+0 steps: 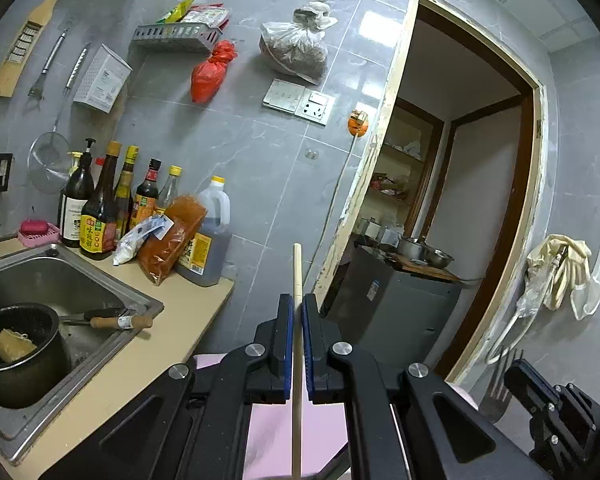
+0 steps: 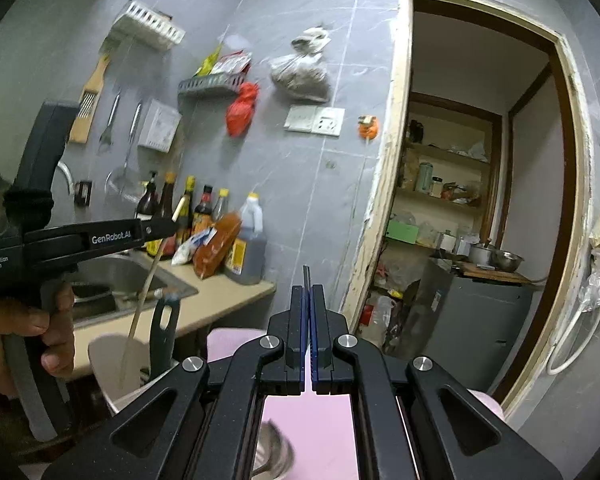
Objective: Organize utensils
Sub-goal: 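Carry the chopstick and fork into the white basket and open both grippers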
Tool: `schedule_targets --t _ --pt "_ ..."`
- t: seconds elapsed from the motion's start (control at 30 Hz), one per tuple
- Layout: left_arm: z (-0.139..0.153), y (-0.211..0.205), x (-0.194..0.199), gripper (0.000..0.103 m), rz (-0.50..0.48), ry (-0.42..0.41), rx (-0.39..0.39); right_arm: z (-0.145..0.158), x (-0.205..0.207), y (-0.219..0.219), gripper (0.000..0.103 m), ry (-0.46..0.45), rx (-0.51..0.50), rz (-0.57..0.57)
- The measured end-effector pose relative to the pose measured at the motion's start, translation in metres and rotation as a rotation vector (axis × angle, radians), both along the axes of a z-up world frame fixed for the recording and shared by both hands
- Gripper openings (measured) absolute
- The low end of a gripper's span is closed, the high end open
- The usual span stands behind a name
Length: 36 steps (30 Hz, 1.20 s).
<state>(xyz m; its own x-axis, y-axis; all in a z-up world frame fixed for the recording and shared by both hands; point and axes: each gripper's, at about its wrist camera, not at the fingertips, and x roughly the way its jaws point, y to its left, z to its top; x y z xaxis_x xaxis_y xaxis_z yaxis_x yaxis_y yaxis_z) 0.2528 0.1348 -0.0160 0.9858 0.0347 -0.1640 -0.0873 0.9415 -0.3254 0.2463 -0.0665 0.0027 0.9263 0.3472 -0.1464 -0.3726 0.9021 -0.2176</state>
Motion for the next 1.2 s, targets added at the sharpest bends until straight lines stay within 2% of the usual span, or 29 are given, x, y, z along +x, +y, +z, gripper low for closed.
schedule_targets --t 0.27,0.47,0.63,0.8,0.87,0.93,1.0,1.07,1.1,1.17,1.2 --pt "-0.026 -0.013 -0.011 0.005 -0.001 -0.004 0.053 -0.023 0.002 0.005 0.002 0.049 -0.012 0.0" --pt "-0.033 -0.021 -0.01 0.005 -0.049 0.078 0.111 -0.026 0.006 -0.003 0.002 0.104 0.013 0.006" --pt "-0.029 -0.021 -0.01 0.005 -0.091 0.141 0.098 -0.025 0.01 -0.008 0.003 0.176 0.041 0.038" --pt "-0.021 -0.024 -0.018 0.006 -0.112 0.179 0.085 -0.017 0.005 -0.023 0.017 0.217 0.108 0.059" --pt "-0.016 -0.026 -0.022 0.01 -0.111 0.189 0.077 -0.011 0.003 -0.032 0.018 0.222 0.143 0.059" --pt "-0.009 -0.029 -0.027 0.02 -0.112 0.192 0.06 -0.003 0.002 -0.044 0.018 0.231 0.182 0.052" --pt "-0.002 -0.033 -0.03 0.026 -0.112 0.188 0.052 0.005 0.002 -0.055 0.023 0.236 0.214 0.043" --pt "0.007 -0.041 -0.033 0.033 -0.119 0.184 0.051 0.014 0.002 -0.07 0.039 0.234 0.246 0.027" --pt "0.013 -0.046 -0.035 0.036 -0.123 0.18 0.052 0.018 0.002 -0.077 0.042 0.23 0.261 0.019" --pt "0.025 -0.058 -0.039 0.049 -0.13 0.165 0.052 0.027 0.0 -0.095 0.049 0.219 0.285 -0.003" --pt "0.029 -0.062 -0.039 0.052 -0.131 0.16 0.053 0.031 0.0 -0.105 0.052 0.211 0.294 -0.016"
